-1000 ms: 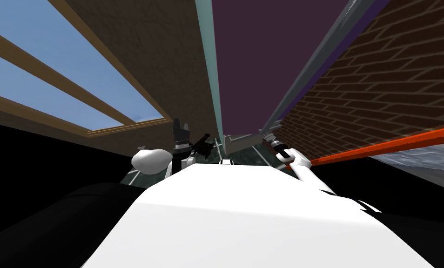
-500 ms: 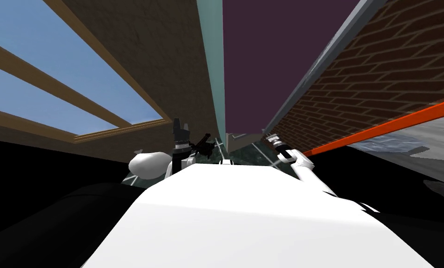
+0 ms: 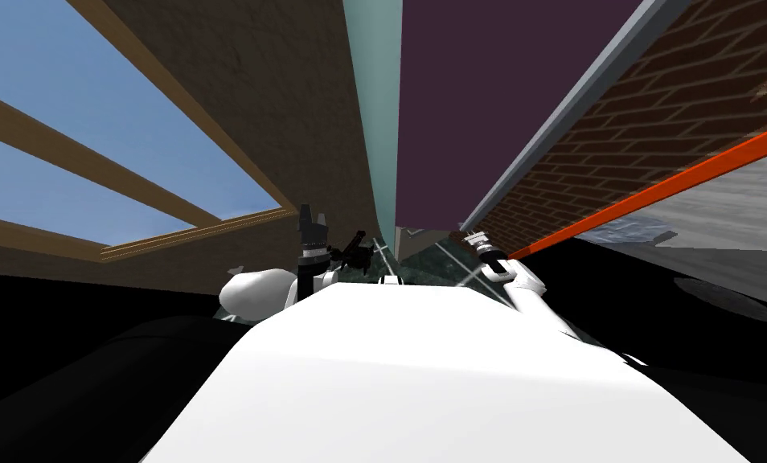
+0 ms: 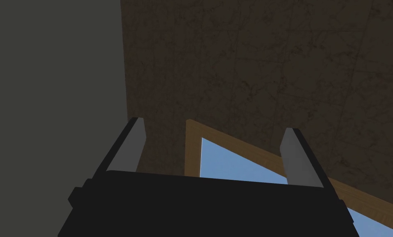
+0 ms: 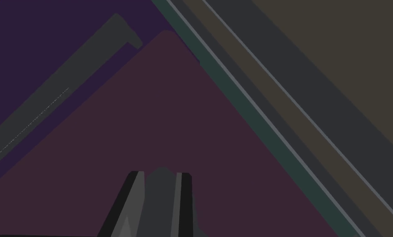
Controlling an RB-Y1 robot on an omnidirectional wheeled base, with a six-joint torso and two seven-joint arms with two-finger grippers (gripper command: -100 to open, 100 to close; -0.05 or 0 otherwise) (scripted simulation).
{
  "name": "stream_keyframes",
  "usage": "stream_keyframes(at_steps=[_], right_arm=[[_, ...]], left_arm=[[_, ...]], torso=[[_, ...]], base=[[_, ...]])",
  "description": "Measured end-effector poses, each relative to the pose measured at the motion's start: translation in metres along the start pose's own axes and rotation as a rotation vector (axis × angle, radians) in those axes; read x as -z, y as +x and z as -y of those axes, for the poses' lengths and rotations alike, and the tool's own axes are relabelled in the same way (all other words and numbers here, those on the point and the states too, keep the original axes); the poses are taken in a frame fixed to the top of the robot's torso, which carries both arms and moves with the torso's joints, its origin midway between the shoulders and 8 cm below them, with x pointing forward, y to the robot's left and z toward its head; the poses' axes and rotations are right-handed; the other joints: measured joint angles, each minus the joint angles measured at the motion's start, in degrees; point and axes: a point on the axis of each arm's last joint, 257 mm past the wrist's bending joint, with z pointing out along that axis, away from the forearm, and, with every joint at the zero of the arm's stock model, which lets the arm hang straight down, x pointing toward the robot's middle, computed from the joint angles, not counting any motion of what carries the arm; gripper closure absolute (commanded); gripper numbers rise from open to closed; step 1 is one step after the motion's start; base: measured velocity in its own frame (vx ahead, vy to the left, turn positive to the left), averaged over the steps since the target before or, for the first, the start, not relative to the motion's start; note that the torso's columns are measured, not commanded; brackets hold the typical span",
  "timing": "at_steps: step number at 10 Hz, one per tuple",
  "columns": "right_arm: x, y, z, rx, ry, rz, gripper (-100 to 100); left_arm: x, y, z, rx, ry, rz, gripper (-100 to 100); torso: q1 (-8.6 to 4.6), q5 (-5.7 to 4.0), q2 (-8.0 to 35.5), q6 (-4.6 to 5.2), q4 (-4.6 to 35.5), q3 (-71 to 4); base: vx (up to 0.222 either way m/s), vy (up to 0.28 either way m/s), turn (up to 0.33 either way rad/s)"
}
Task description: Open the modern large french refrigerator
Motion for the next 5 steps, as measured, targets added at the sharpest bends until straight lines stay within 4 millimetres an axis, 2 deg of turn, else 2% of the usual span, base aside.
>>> stream_keyframes(at_steps=[2,3,4,5], right_arm=[[0.003,0.012,0.011,-0.003,0.033,-0.036,100],[0.004,0.016,0.016,-0.005,0.047,-0.052,100],[0.008,0.023,0.013,-0.007,0.043,-0.068,100],[0.011,0.031,0.016,-0.011,0.057,-0.087,100]], left_arm=[[0.0,0.0,0.0,0.0,0.0,0.0,0],[0.0,0.0,0.0,0.0,0.0,0.0,0],[0.0,0.0,0.0,0.0,0.0,0.0,0],[0.0,0.0,0.0,0.0,0.0,0.0,0]], torso=[[-0.02,0.05,0.0,-0.08,0.04,-0.01],[-0.05,0.09,0.02,-0.04,0.09,-0.01],[-0.54,0.07,-0.19,-0.05,0.12,-0.12],[-0.31,0.08,-0.31,0.25,0.03,-0.21]], base=[[-0.113,0.266,-0.15],[-0.062,0.122,-0.077],[0.004,0.194,-0.176],[0.024,0.256,-0.184]])
